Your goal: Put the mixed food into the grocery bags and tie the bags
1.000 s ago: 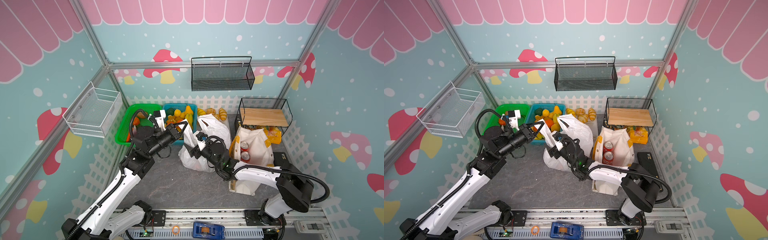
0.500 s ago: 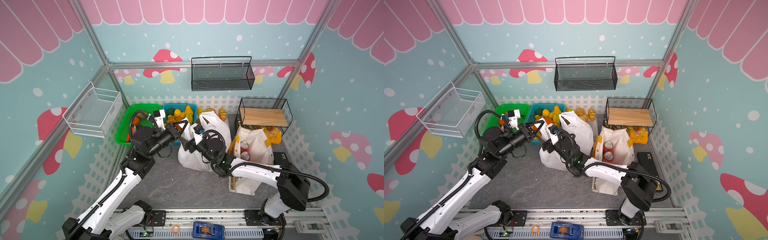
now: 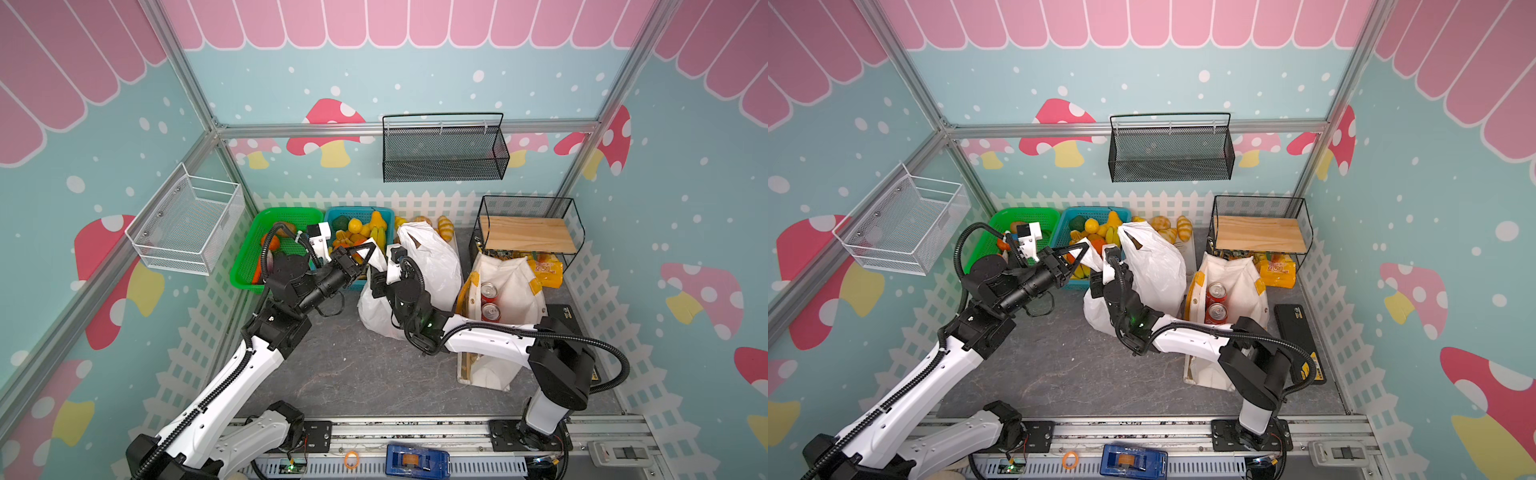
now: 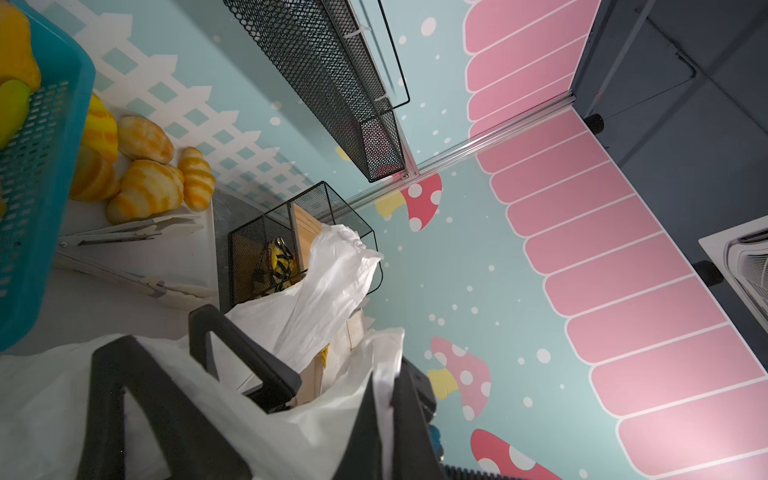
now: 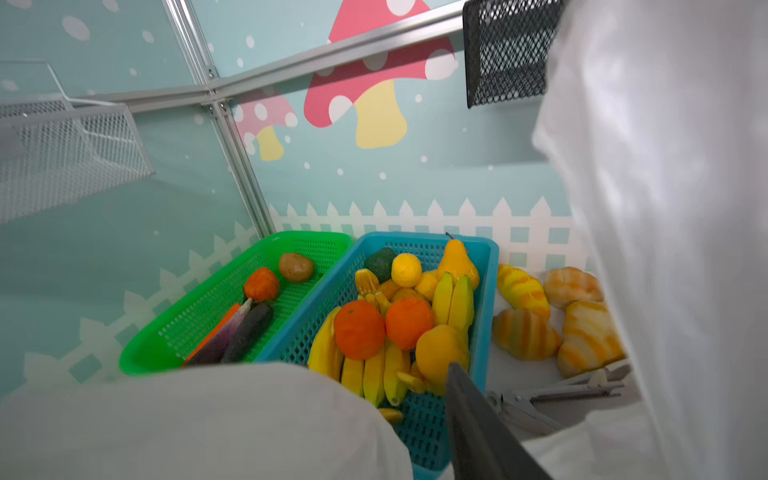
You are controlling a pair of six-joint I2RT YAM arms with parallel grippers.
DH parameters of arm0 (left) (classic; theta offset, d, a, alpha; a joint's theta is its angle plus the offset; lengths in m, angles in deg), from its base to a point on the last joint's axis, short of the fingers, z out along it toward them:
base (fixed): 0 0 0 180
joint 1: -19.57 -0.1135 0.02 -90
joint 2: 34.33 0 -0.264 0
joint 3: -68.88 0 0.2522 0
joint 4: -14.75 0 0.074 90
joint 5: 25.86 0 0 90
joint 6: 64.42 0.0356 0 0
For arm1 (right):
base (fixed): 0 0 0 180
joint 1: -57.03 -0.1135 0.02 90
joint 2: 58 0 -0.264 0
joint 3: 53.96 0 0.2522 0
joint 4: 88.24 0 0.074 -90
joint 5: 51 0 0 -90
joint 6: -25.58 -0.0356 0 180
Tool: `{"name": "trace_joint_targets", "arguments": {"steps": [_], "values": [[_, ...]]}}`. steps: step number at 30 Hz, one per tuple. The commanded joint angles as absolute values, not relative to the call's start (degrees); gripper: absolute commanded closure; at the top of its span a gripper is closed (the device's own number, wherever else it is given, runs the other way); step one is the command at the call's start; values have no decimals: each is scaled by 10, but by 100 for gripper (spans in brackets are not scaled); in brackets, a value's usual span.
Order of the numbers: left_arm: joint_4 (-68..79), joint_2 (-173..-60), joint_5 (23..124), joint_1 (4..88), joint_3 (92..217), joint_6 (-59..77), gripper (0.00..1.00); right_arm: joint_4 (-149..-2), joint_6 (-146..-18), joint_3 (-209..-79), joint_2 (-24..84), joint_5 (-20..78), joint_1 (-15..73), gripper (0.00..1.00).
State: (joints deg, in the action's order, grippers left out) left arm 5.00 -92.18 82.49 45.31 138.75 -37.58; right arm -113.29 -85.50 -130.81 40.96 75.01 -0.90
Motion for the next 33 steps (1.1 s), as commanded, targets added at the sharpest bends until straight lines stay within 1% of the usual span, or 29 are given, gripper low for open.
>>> {"name": "trace_joint_targets", "arguments": {"steps": [1, 3, 5, 6, 9, 10, 15, 23, 26, 29, 33], "values": [[57, -909, 820, 444, 1400, -367, 100, -1106, -869, -1276, 413, 755, -10, 45], [52, -916, 832, 436, 1409, -360, 100, -1114, -840, -1267, 403, 736, -9, 39], [47, -925, 846, 433, 1421, -345, 100, -1116, -798, -1263, 385, 706, -9, 28], [43, -929, 851, 418, 1426, -338, 100, -1118, -774, -1262, 375, 685, -9, 22], [29, -940, 868, 401, 1445, -310, 100, -1082, -714, -1266, 336, 619, -8, 5], [21, -943, 874, 396, 1451, -301, 100, -1057, -698, -1271, 322, 597, -9, 3], [17, -962, 900, 373, 1467, -286, 100, -942, -631, -1297, 257, 525, -9, 2], [-3, -972, 912, 358, 1481, -261, 100, -795, -526, -1349, 171, 467, -6, 2], [-11, -970, 909, 353, 1482, -255, 100, -749, -502, -1358, 128, 462, 7, 3], [-15, -969, 909, 352, 1480, -253, 100, -729, -502, -1344, 84, 447, 52, 4], [-20, -971, 914, 352, 1482, -250, 100, -733, -530, -1311, 48, 380, 164, 3]]}}
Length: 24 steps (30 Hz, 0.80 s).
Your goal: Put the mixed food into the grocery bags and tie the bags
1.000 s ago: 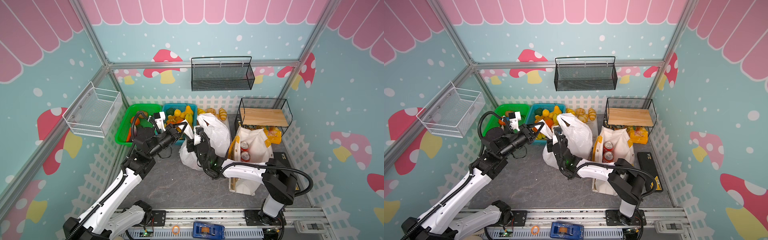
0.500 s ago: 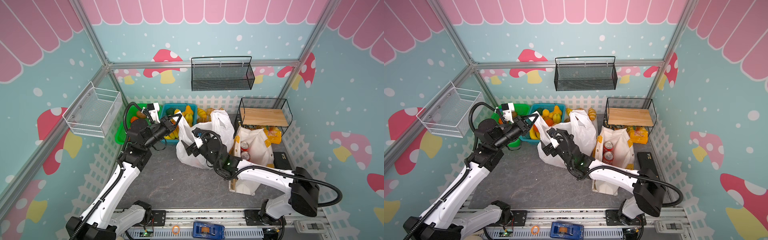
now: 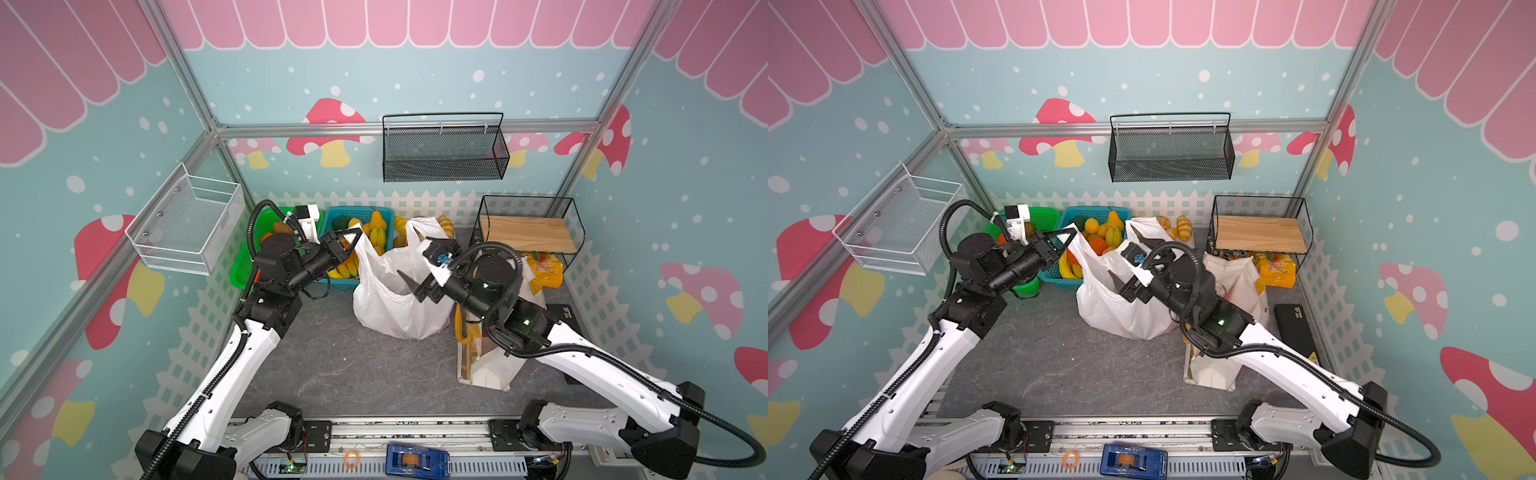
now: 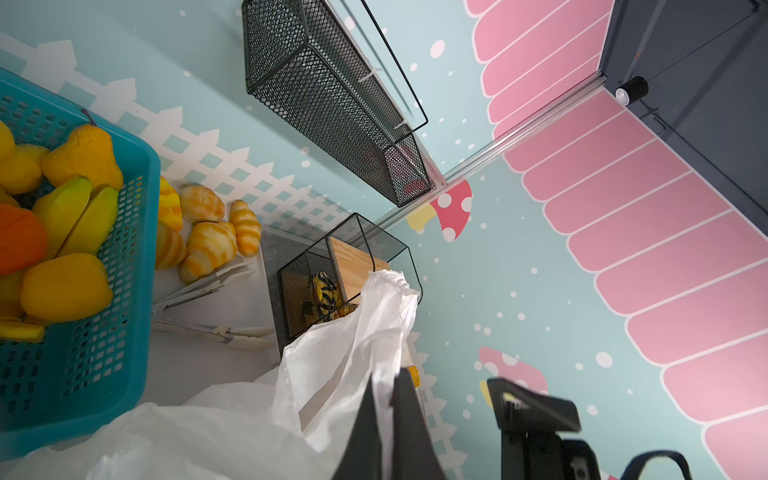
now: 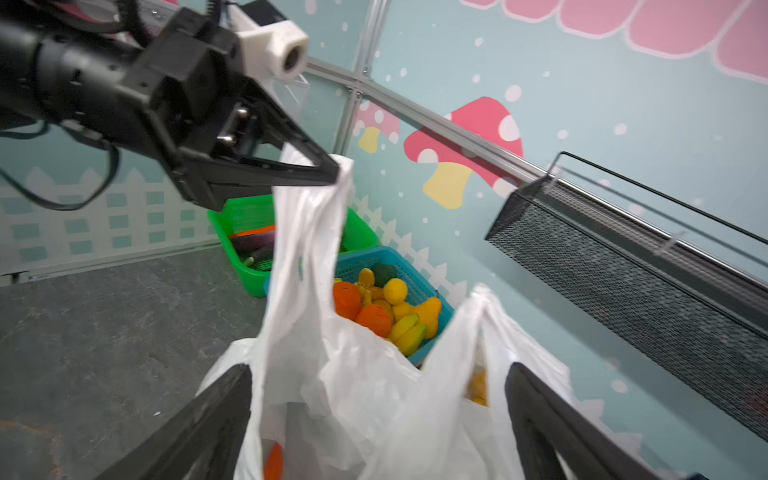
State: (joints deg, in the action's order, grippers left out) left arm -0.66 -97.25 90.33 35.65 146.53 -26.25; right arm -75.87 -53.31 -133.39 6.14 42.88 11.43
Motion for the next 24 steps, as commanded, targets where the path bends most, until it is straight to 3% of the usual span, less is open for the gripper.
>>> {"name": "trace_joint_targets", "arguments": {"steps": [1, 6, 10, 16, 24], "values": [[-21, -971, 914, 352, 1481, -251, 100, -737, -531, -1306, 48, 365, 188, 3], [-28, -972, 913, 352, 1481, -250, 100, -763, -534, -1307, 83, 297, 243, 6], [-30, -975, 908, 352, 1478, -249, 100, -798, -569, -1295, 91, 234, 240, 22], [-34, -978, 909, 352, 1481, -247, 100, -839, -599, -1248, 72, 229, 224, 40], [-42, -978, 908, 353, 1484, -243, 100, -856, -601, -1289, 153, 229, 212, 45]]}}
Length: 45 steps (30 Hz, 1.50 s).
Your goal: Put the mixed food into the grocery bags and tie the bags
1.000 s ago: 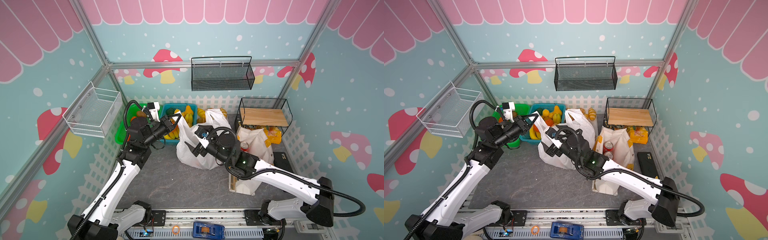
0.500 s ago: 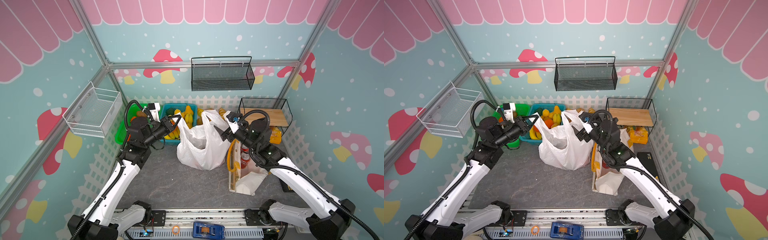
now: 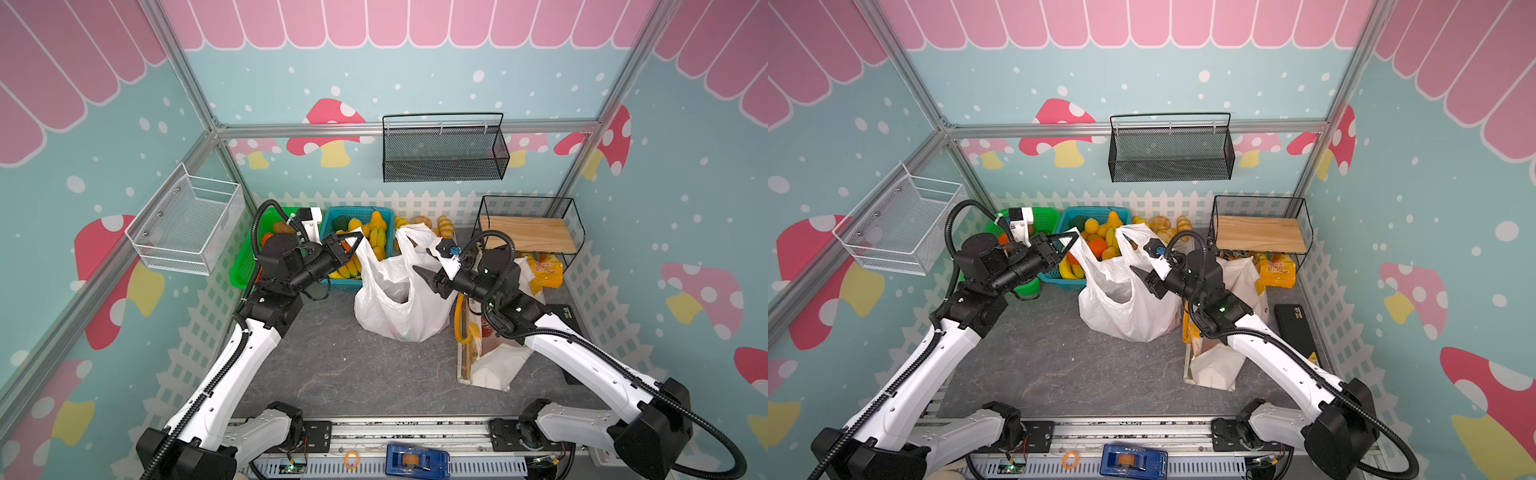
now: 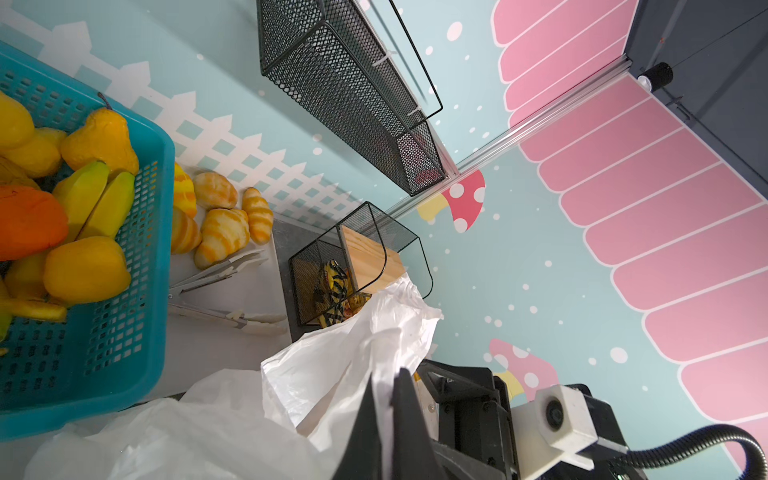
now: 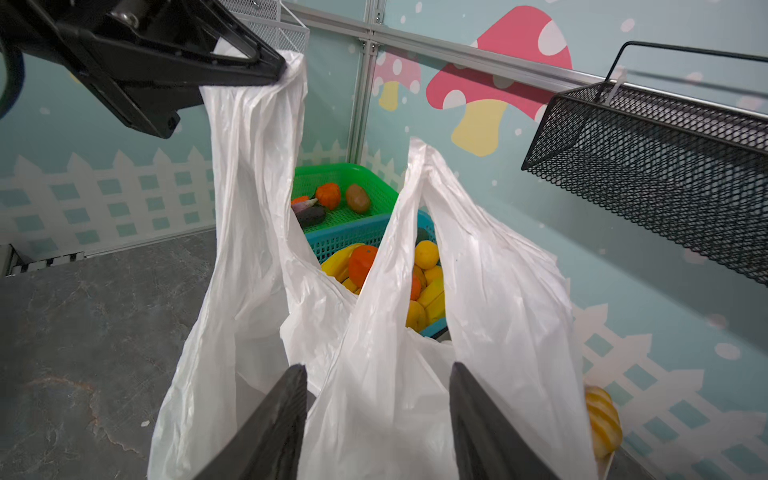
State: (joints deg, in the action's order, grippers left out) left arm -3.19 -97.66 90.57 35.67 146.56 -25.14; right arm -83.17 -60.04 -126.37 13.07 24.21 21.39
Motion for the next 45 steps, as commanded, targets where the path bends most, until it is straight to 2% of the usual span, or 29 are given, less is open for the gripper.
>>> {"name": "trace_joint_targets", "arguments": {"steps": [1, 5, 6, 9, 10, 11, 16, 19, 23, 26, 28, 31, 33, 45], "values": [[-42, -977, 908, 353, 1484, -243, 100, -856, -601, -1297, 164, 225, 212, 46], [-47, -974, 905, 352, 1483, -238, 100, -861, -604, -1309, 193, 214, 212, 57], [-50, -974, 902, 352, 1483, -235, 100, -861, -605, -1310, 196, 206, 212, 63], [-67, -969, 892, 350, 1485, -216, 100, -863, -614, -1296, 178, 173, 214, 91], [-79, -965, 885, 347, 1487, -205, 100, -863, -616, -1285, 161, 155, 218, 98], [-91, -958, 876, 342, 1488, -190, 95, -865, -618, -1272, 143, 132, 226, 100], [-105, -919, 837, 334, 1494, -69, 50, -923, -671, -1234, 108, -22, 265, 100], [-111, -887, 842, 335, 1512, 34, 37, -944, -694, -1230, 113, -71, 278, 100], [-112, -841, 894, 339, 1527, 153, 29, -984, -717, -1212, 101, -116, 300, 100], [-127, -847, 1004, 356, 1557, 209, 28, -992, -722, -1205, 101, -136, 315, 100], [-163, -879, 1051, 395, 1595, 237, 29, -998, -723, -1198, 100, -145, 321, 100], [-259, -940, 1031, 498, 1656, 337, 28, -1002, -723, -1190, 94, -148, 330, 100], [-305, -976, 1007, 537, 1686, 395, 25, -1006, -723, -1183, 89, -149, 338, 100], [-485, -1202, 1009, 541, 1908, 559, 13, -1015, -717, -1157, 71, -161, 347, 100]]}}
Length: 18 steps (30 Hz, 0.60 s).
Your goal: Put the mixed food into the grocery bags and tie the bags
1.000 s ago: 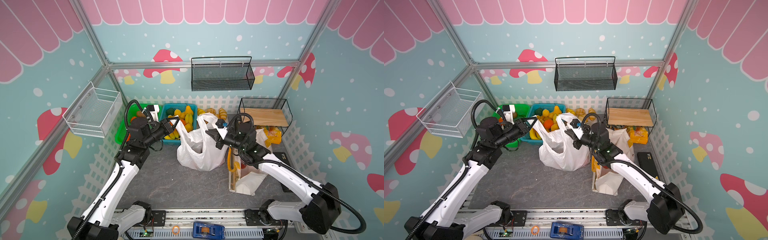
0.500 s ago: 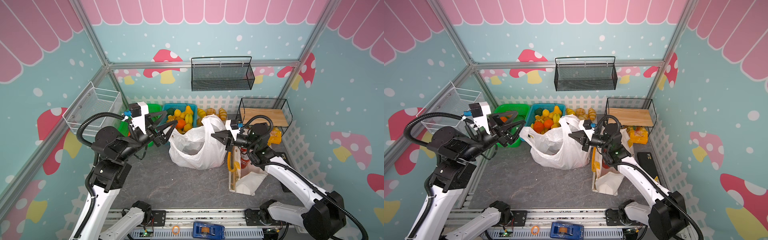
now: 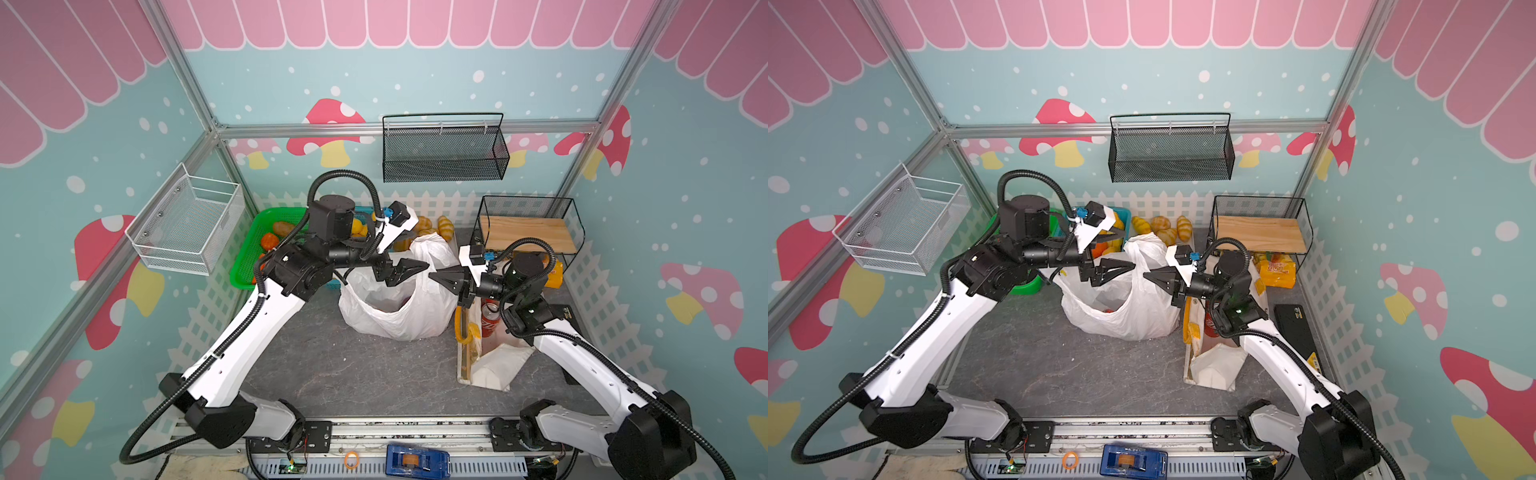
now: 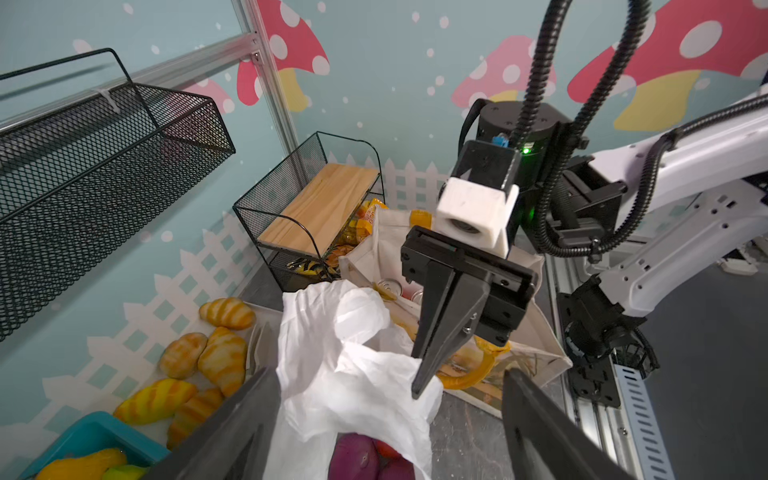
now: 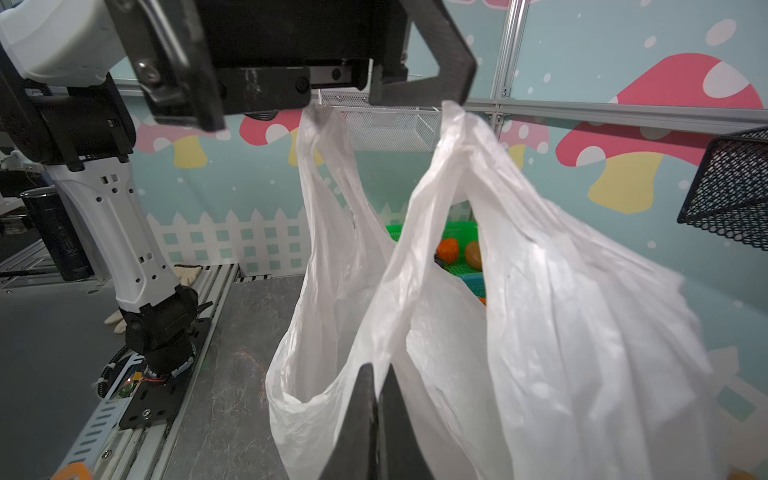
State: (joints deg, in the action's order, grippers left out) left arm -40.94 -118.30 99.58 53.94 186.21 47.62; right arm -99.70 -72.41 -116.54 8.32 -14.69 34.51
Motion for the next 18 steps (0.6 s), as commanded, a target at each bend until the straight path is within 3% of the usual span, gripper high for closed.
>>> {"name": "trace_joint_targets", "arguments": {"steps": [1, 6, 8, 11, 16, 18], "values": [[-491, -1216, 1014, 540, 1922, 566, 13, -1015, -717, -1157, 70, -160, 347, 100], [-538, -1264, 1055, 540, 1973, 595, 15, -1013, -714, -1155, 69, -158, 348, 100], [-544, -1277, 1060, 538, 1979, 599, 21, -1013, -714, -1154, 69, -157, 347, 100], [-549, -1293, 1063, 534, 1989, 592, 39, -1012, -714, -1154, 70, -153, 348, 100], [-553, -1295, 1066, 534, 1995, 574, 78, -989, -712, -1160, 66, -91, 348, 100], [-553, -1292, 1053, 538, 1994, 552, 86, -948, -708, -1169, 52, -14, 347, 88]]}}
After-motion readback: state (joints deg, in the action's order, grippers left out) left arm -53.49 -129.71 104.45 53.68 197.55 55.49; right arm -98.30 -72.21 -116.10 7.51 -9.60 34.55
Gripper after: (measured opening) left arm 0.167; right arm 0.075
